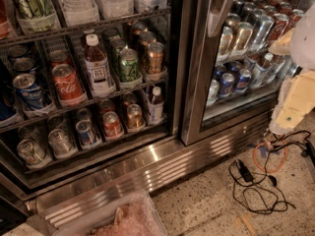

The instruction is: Pick coke can from bottom shelf of fridge

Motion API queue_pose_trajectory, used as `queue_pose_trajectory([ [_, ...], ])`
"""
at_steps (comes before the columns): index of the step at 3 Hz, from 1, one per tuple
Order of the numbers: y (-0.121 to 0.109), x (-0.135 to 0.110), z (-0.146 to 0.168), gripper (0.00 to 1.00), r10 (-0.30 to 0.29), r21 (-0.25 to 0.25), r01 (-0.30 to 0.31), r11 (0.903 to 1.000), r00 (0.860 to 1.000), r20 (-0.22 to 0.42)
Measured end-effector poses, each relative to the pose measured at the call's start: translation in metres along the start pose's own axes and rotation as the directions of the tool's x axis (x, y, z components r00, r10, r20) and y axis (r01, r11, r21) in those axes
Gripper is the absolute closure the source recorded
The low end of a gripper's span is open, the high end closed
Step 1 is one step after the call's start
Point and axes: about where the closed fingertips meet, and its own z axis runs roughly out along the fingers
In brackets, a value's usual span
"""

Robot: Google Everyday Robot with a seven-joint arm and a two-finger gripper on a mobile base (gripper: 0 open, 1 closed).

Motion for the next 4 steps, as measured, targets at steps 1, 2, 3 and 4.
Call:
queue_pose_trajectory([
  [1, 0.000, 0.000, 0.000, 0.00, 0.000, 0.000, 0.000, 1.0000, 1.000, 0.000],
  [2, 0.000, -0.001, -0.003, 0.00, 0.012, 0.019, -0.013, 0.9997, 0.999, 0.031],
  [3, 0.001, 0.001, 0.004, 0.00, 0.025, 0.043, -0.028, 0.9987, 0.997, 0.079],
  [4, -0.002, -0.001, 0.021, 0.00, 0.035, 0.041, -0.040, 0.9984, 0.992, 0.121],
])
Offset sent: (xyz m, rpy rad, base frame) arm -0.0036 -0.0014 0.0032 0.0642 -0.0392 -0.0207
